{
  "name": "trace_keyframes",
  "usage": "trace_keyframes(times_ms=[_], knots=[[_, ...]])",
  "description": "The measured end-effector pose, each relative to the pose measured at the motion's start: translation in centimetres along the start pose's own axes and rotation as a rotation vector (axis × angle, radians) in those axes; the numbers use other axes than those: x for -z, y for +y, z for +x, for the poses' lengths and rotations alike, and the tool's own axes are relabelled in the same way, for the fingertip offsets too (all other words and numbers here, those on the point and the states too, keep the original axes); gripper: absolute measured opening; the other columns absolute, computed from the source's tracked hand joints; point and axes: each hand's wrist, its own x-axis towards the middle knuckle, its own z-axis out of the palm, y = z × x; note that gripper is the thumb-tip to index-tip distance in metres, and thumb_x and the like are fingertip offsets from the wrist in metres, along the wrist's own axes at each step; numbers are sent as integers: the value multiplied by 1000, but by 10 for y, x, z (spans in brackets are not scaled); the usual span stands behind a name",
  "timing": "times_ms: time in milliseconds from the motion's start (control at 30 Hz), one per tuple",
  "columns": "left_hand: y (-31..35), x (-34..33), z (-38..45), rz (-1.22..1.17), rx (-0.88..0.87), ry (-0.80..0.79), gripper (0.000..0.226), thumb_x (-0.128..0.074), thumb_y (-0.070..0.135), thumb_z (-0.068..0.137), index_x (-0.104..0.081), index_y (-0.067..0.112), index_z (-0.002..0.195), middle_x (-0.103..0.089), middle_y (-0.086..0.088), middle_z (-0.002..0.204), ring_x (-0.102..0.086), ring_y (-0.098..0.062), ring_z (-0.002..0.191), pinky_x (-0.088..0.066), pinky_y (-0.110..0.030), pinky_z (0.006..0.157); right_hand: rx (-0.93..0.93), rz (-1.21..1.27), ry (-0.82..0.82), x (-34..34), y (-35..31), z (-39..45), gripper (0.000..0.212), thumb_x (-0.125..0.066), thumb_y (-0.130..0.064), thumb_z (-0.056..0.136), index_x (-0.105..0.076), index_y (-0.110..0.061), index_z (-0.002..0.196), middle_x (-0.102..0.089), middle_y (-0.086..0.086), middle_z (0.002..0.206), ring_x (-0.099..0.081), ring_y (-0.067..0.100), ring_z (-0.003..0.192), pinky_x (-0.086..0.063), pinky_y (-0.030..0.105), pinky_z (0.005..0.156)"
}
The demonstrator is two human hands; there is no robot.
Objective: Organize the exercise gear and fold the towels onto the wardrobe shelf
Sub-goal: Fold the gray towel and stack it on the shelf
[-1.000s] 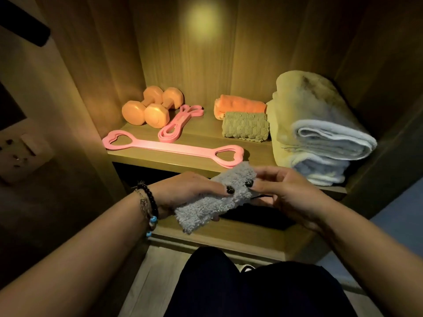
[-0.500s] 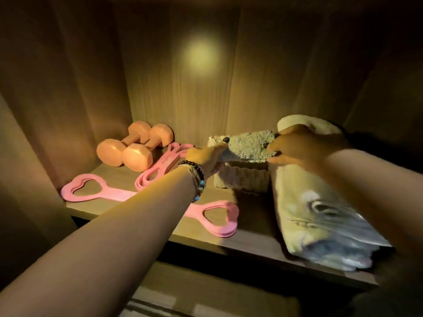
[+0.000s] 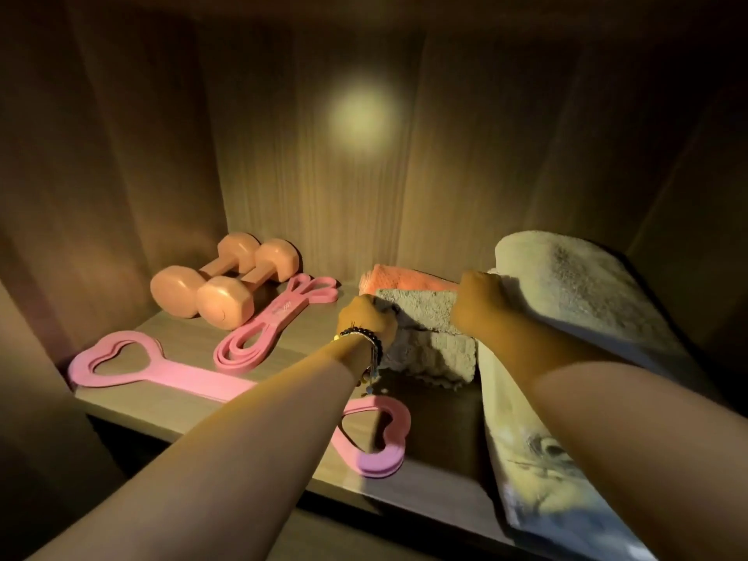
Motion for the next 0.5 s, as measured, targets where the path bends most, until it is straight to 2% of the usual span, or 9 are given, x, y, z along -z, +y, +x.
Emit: trace_keyframes(times_ms=[67, 133, 200, 267, 333, 400, 433, 500], knots=[[-3, -3, 5, -10, -8, 24, 26, -50, 20, 94, -64, 7, 112, -64, -17, 116, -58, -36, 107, -45, -32, 78, 28, -174, 82, -3, -1, 7, 31, -53, -13, 90, -55, -1, 118, -50, 18, 122, -48, 35, 116, -41, 41, 97], [-5, -6, 8, -30, -19, 51, 25, -51, 22, 94, -63, 8, 111, -64, -16, 115, -58, -36, 106, -41, -30, 74, 107, -237, 149, -7, -2, 12, 42, -59, -7, 85, -48, -7, 126, -39, 18, 130, -40, 35, 121, -40, 43, 100], [-10, -9, 13, -53, -44, 36, 27, -51, 24, 95, -60, 9, 116, -63, -16, 116, -57, -35, 107, -40, -29, 74, 170, -182, 85, -9, 0, 15, 47, -59, 0, 84, -49, -11, 128, -42, 16, 129, -45, 34, 119, -39, 46, 101], [-17, -12, 13, -67, -128, 12, 48, -56, 29, 92, -46, 13, 137, -60, -12, 126, -56, -32, 116, -45, -31, 86, 197, -200, 5, -12, 2, 17, 42, -54, 0, 86, -57, -14, 125, -52, 12, 123, -50, 31, 117, -31, 49, 107], [-27, -13, 9, -131, -244, -61, 87, -71, 41, 78, -24, 22, 149, -56, -4, 130, -55, -24, 118, -46, -34, 98, 191, -196, -35, -14, 6, 19, 36, -50, -7, 89, -59, -15, 123, -55, 10, 125, -48, 30, 121, -29, 48, 109], [-38, -13, 9, -46, -363, -138, 115, -82, 42, 63, -10, 24, 151, -53, 5, 121, -50, -13, 113, -43, -26, 96, 191, -131, -25, -12, 6, 19, 30, -49, -9, 90, -61, -11, 117, -59, 13, 121, -50, 32, 117, -36, 48, 105], [-43, -13, 10, 8, -401, -171, 121, -84, 37, 62, -4, 21, 152, -48, 6, 121, -45, -9, 112, -37, -19, 94, 193, -123, -19, -11, 5, 17, 27, -50, -9, 89, -62, -9, 114, -62, 13, 117, -53, 33, 113, -37, 48, 104], [-48, -10, 10, 42, -402, -157, 123, -86, 29, 65, 0, 20, 153, -45, 1, 129, -43, -14, 118, -31, -17, 93, 203, -127, -7, -12, 6, 15, 26, -54, -6, 88, -65, -11, 111, -65, 9, 112, -57, 30, 109, -35, 48, 106]])
